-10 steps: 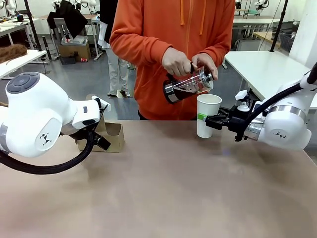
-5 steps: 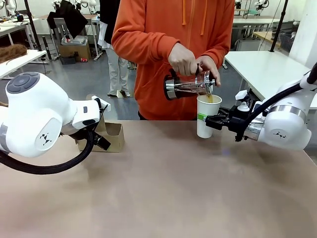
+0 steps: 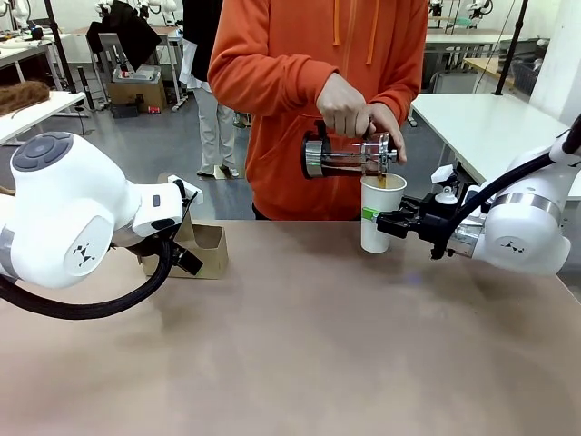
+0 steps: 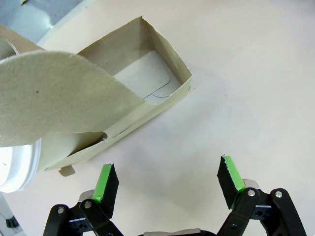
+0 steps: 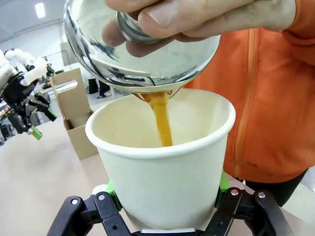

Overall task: Pour a drink into a cup and package it in a carrier.
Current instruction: When a person places the Paper Cup Lid on the 600 ml Paper Cup , lift the 600 ml Paper Cup.

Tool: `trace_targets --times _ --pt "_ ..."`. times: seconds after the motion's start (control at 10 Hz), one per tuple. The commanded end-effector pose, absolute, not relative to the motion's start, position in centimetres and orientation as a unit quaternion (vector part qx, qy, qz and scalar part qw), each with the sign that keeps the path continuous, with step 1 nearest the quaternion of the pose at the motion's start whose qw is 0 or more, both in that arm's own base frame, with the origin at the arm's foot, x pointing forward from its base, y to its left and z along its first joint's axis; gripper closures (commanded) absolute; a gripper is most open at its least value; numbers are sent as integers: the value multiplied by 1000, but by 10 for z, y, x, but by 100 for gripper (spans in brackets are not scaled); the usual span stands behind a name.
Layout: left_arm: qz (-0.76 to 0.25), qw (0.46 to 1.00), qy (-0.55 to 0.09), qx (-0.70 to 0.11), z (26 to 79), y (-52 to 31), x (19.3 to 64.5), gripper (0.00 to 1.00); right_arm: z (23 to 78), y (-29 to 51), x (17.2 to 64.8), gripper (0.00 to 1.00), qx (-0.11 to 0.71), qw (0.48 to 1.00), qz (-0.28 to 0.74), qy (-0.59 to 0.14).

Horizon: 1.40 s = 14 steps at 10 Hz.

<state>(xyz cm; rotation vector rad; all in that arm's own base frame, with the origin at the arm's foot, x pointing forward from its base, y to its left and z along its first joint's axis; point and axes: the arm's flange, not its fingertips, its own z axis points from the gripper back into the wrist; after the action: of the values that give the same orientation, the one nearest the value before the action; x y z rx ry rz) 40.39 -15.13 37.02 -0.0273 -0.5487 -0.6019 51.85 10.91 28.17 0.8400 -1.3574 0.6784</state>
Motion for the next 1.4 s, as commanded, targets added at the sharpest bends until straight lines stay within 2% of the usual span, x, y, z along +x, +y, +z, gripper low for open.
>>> trace_targets --times 0.0,1.3 --pt "-293 918 -267 -14 371 -151 404 0 283 111 518 20 370 645 298 -598" --pt "-293 918 -267 -14 371 -151 404 0 283 111 518 20 370 645 298 -598"
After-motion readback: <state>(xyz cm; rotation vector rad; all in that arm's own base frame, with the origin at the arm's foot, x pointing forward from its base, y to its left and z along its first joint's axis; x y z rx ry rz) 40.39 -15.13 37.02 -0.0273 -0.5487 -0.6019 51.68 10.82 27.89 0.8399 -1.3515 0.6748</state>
